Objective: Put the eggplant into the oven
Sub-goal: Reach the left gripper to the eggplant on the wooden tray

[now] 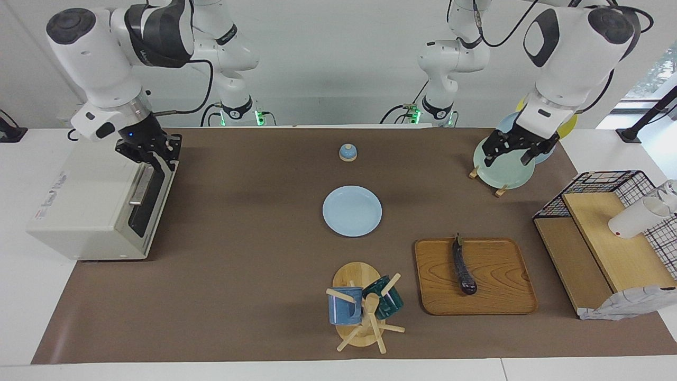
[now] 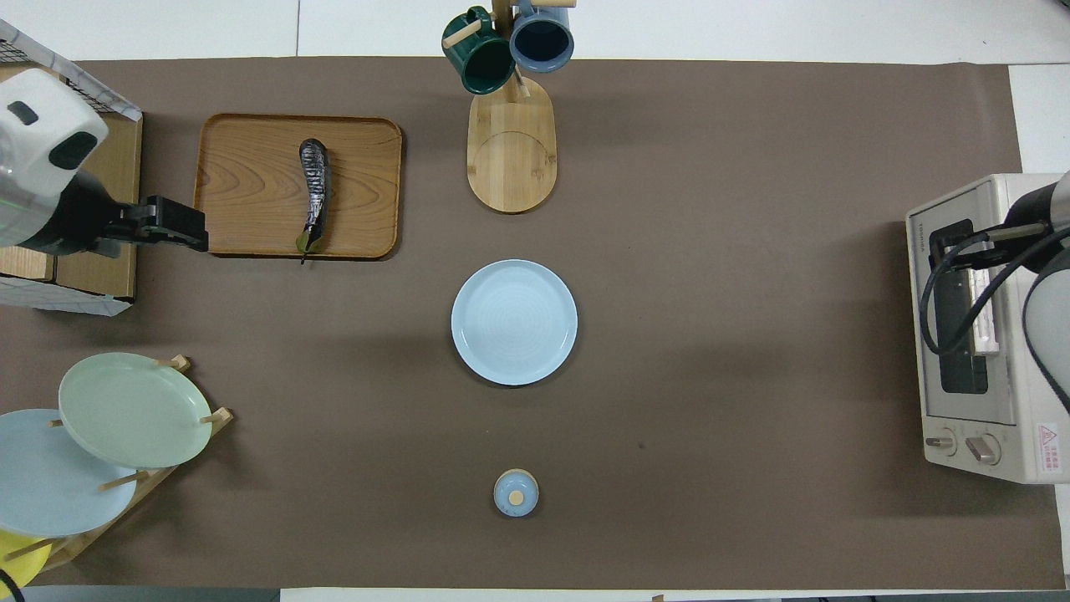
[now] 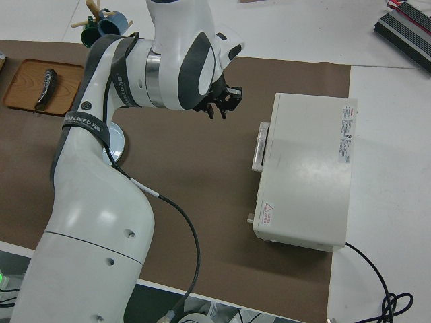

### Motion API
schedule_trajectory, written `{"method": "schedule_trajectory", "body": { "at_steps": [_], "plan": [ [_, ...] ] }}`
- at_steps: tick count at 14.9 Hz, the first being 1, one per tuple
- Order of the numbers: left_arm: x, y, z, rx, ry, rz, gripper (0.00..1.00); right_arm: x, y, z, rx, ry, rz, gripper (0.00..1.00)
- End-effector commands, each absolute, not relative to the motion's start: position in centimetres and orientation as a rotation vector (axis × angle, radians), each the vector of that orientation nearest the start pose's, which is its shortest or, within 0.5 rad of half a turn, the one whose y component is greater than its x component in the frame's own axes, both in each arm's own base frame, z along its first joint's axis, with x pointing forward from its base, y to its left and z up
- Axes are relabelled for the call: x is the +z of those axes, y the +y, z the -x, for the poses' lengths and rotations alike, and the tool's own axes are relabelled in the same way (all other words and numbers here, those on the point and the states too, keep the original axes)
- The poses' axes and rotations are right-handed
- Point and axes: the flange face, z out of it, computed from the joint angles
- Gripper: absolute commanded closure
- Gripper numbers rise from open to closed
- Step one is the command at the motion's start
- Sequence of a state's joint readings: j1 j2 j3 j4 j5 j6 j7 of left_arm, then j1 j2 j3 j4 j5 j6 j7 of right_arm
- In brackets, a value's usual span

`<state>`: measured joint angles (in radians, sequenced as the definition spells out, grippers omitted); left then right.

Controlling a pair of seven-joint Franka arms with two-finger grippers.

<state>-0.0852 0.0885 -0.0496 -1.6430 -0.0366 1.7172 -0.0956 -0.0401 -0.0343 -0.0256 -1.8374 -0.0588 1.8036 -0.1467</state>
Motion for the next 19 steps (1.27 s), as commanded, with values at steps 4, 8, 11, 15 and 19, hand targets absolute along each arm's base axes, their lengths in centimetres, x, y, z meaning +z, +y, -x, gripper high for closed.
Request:
{"method": "schedule_trajectory", "body": {
  "at_steps": [4, 8, 11, 15, 19],
  "plan": [
    [46.8, -8.5, -64.4, 0.007, 0.158, 3.197, 0.0, 48.1, -7.6, -52.7, 0.038, -0.213, 3.311, 1.0],
    [41.8, -9.8, -66.4, -0.019, 0.18, 3.206, 0.0, 47.5, -8.6, -52.2, 0.075, -0.277, 3.329, 1.0],
    [37.7, -10.6, -67.8, -0.018, 0.189, 3.211, 0.0, 46.7, -8.8, -52.0, 0.101, -0.278, 3.325, 1.0],
    [33.6, -13.3, -68.5, -0.072, 0.242, 3.212, 0.0, 45.8, -8.6, -51.6, 0.13, -0.296, 3.314, 1.0],
    [32.0, -13.4, -68.1, -0.087, 0.307, 3.202, 0.0, 43.6, -7.5, -51.6, 0.06, -0.315, 3.299, 1.0]
  ]
}}
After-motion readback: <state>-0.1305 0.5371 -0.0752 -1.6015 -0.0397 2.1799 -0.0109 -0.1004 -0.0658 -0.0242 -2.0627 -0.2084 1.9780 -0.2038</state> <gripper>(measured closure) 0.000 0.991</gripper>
